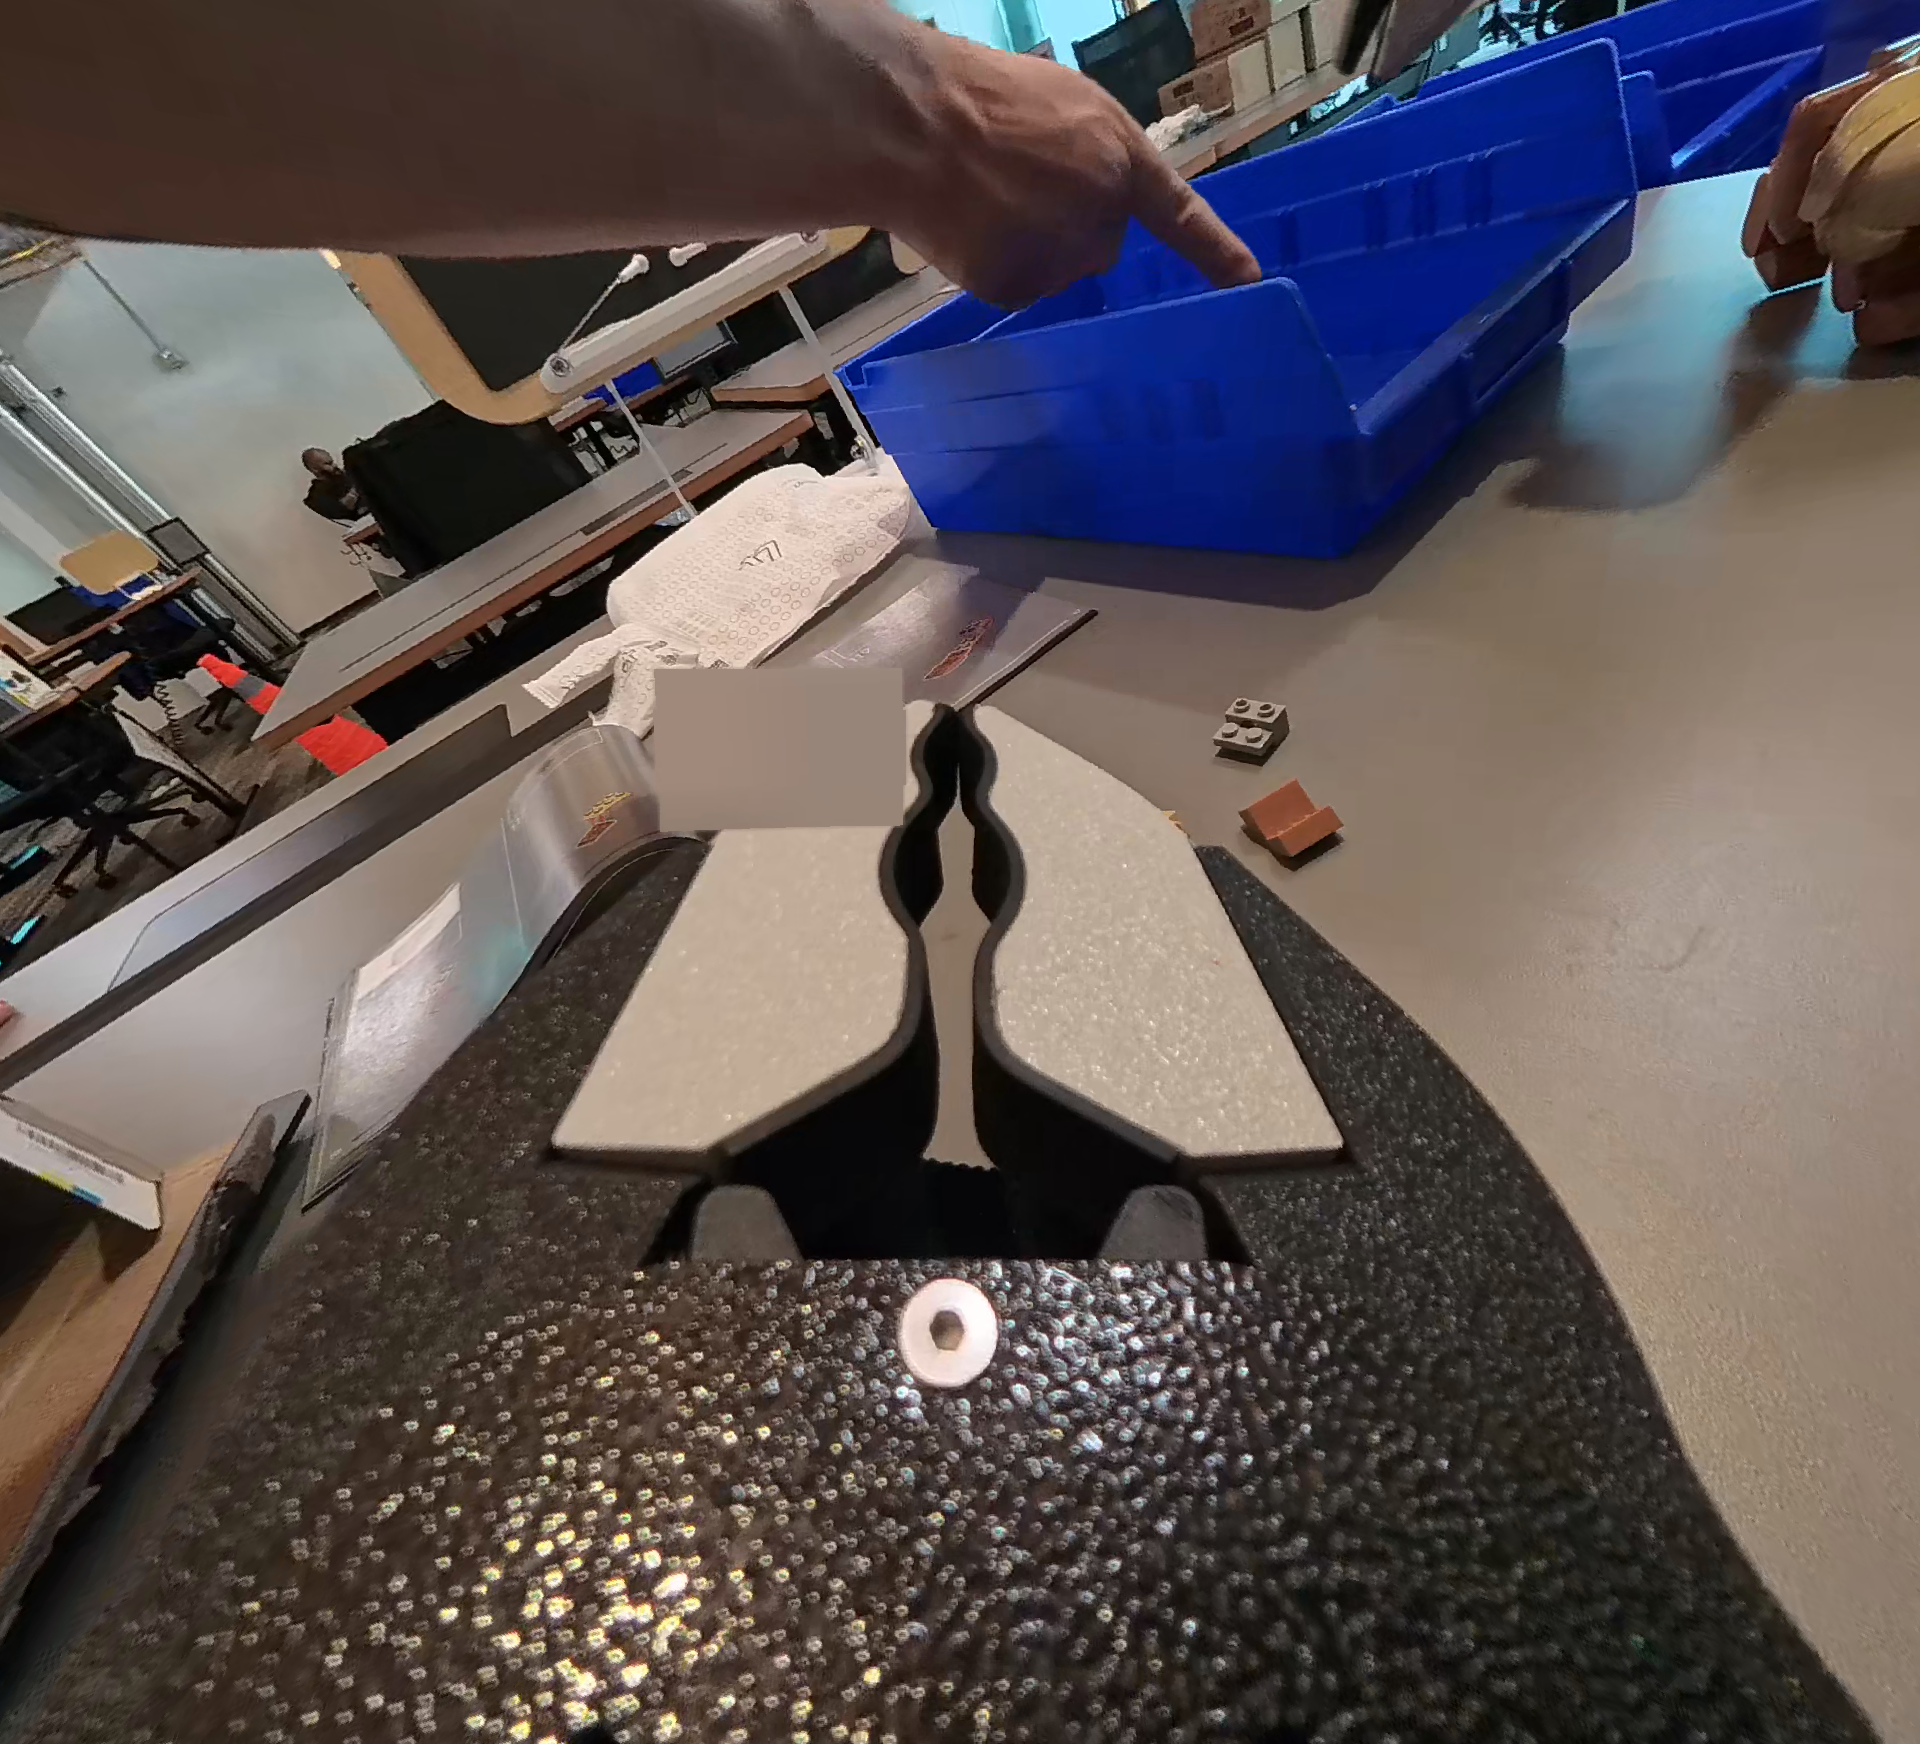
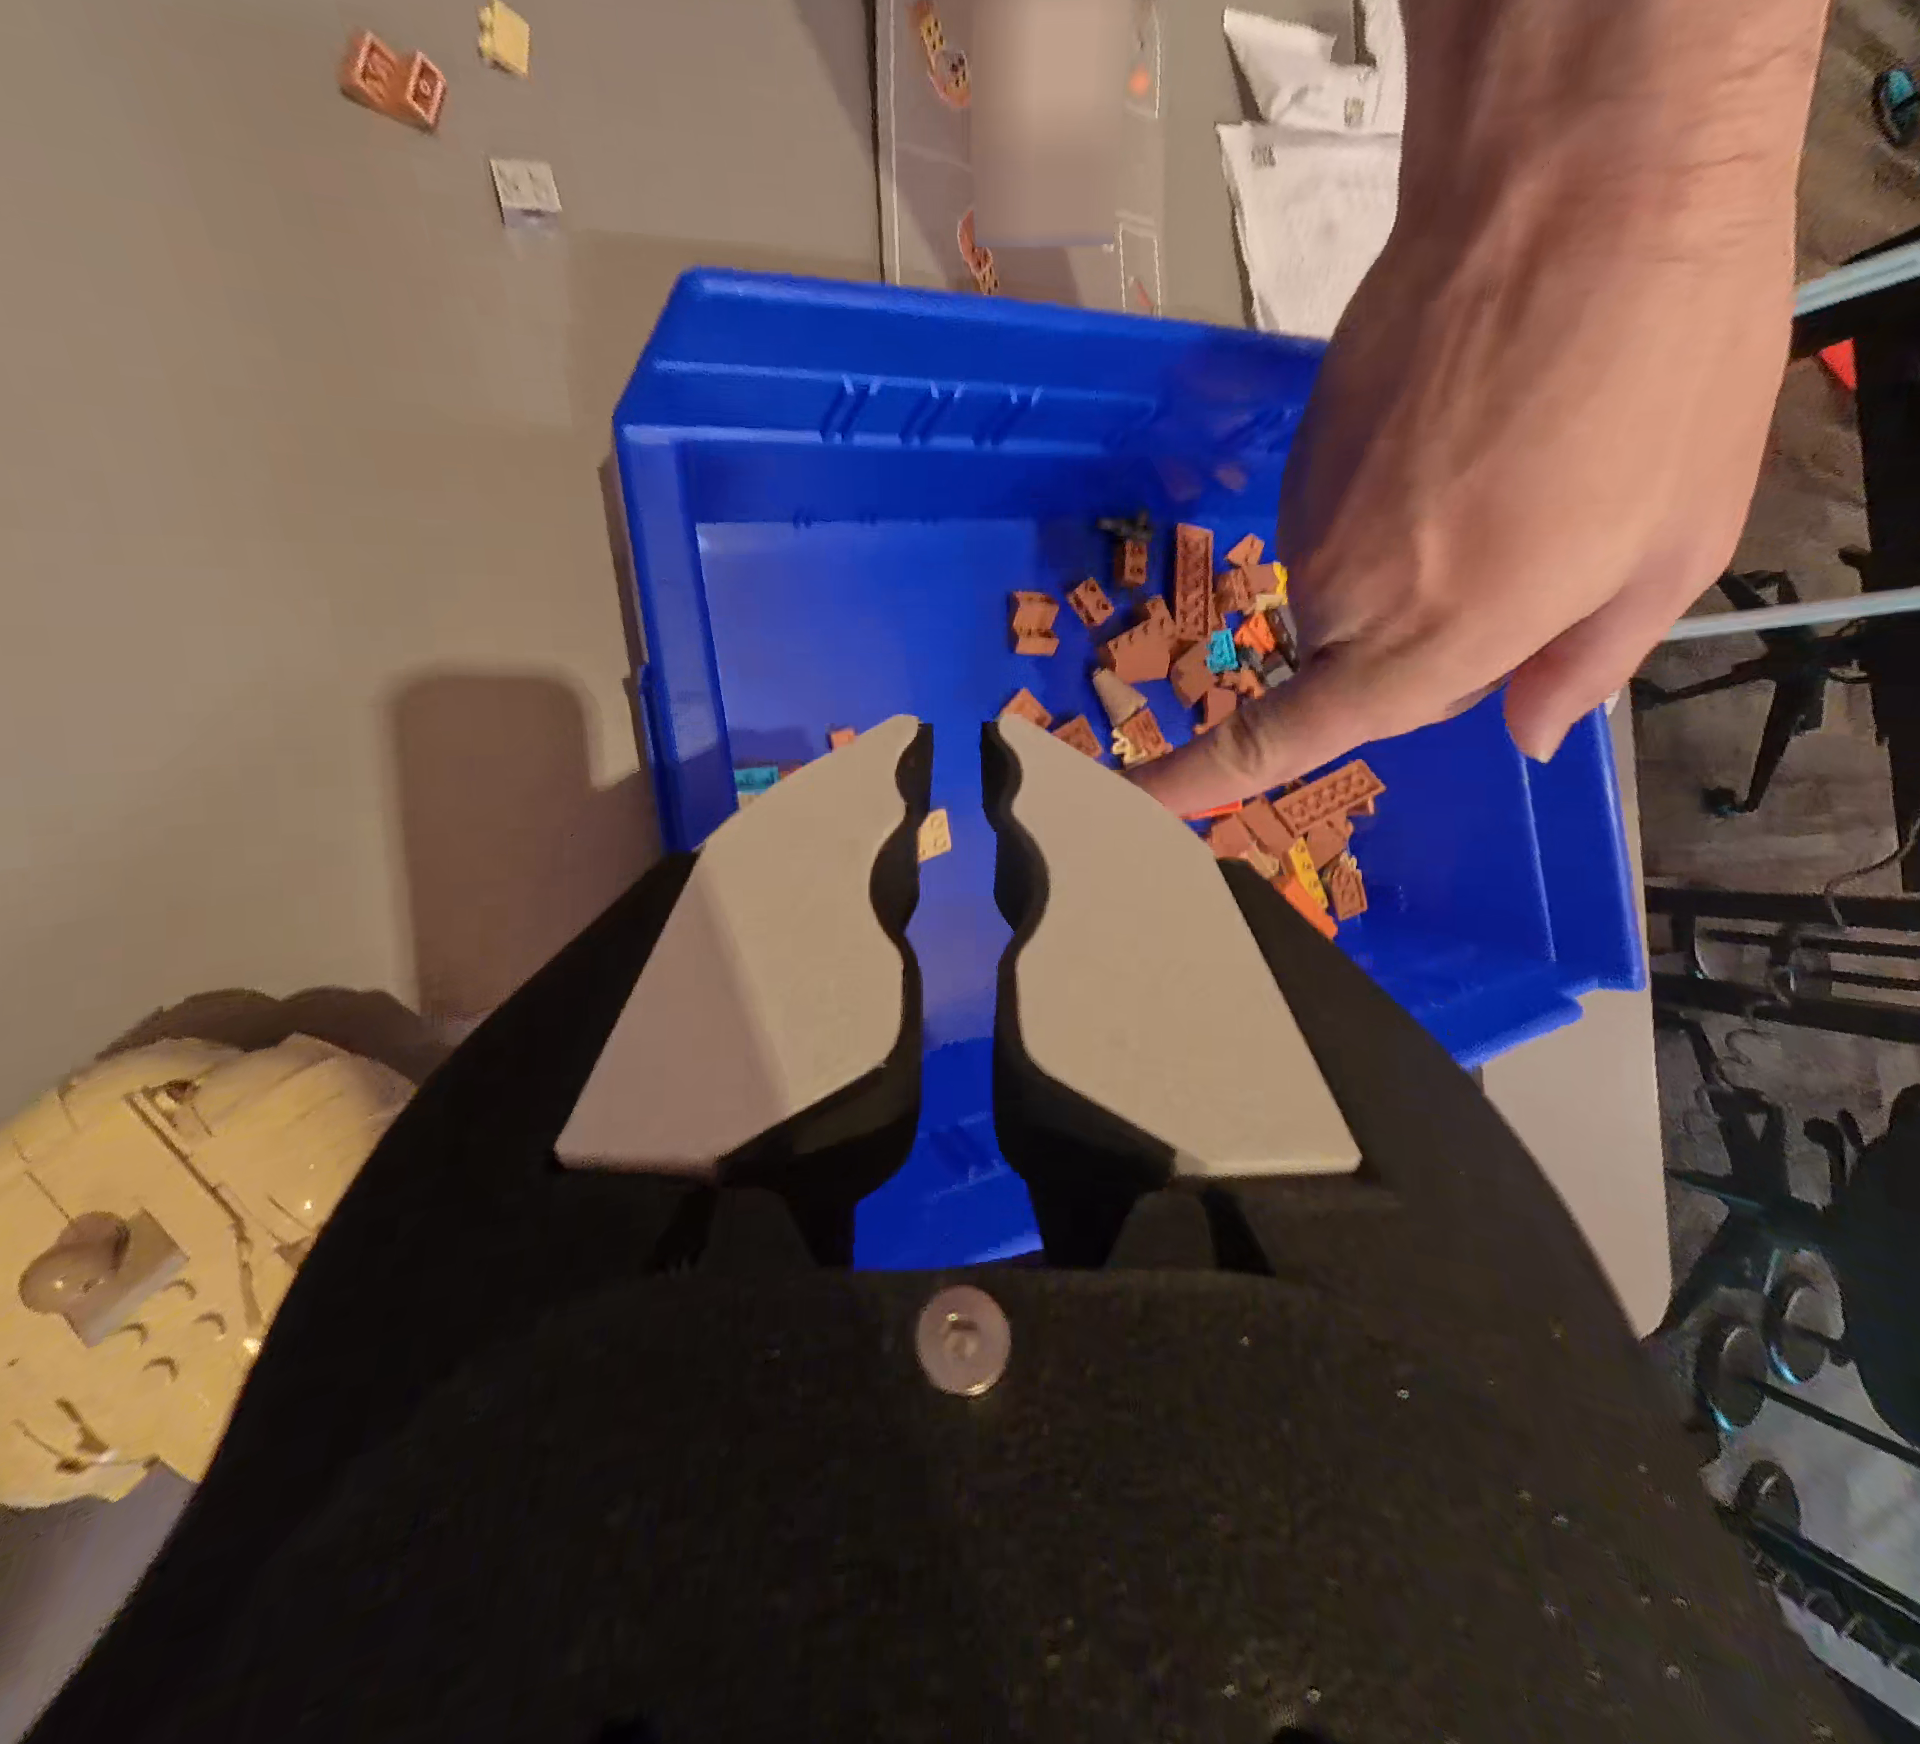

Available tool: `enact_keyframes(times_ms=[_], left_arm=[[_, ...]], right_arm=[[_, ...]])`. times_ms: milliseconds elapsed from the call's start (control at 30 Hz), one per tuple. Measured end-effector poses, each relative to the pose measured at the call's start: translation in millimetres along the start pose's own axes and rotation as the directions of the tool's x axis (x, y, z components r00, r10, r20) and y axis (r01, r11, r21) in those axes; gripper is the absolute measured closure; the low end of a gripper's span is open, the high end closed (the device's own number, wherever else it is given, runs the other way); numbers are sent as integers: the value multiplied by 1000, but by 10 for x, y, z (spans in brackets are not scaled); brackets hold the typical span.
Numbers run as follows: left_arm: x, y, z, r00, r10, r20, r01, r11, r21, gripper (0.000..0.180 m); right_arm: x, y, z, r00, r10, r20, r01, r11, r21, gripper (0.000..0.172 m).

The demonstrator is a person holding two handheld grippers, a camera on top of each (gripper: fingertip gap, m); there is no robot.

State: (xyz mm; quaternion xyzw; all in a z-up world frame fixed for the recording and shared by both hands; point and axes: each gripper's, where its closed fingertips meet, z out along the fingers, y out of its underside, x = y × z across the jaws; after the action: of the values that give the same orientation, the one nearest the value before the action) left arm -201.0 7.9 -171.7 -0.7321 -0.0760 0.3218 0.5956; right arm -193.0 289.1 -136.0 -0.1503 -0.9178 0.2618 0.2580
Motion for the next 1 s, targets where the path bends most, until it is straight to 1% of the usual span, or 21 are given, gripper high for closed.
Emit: enact_keyframes(times_ms=[200, 333, 800, 1000], left_arm=[[8, 7, 8, 1000, 4, -2, -4, 1000, -6, 180], [12, 13, 14, 1000, 9, -3, -9, 1000, -10, 180], [-2, 32, 27, 1000, 17, 4, -17, 1000, -24, 180], [-1, 27, 21, 1000, 16, 2, -16, 1000, -20, 180]], right_arm=[[15, 179, -92, 999, 33, -19, -33, 999, -12, 163], [-26, 238, -110, 999, 39, -15, -40, 999, -22, 163], [-117, 339, 4, 999, 19, 35, -16, 997, -78, 163], [-132, 415, 60, 998, -9, 59, 18, 989, -147, 163]])
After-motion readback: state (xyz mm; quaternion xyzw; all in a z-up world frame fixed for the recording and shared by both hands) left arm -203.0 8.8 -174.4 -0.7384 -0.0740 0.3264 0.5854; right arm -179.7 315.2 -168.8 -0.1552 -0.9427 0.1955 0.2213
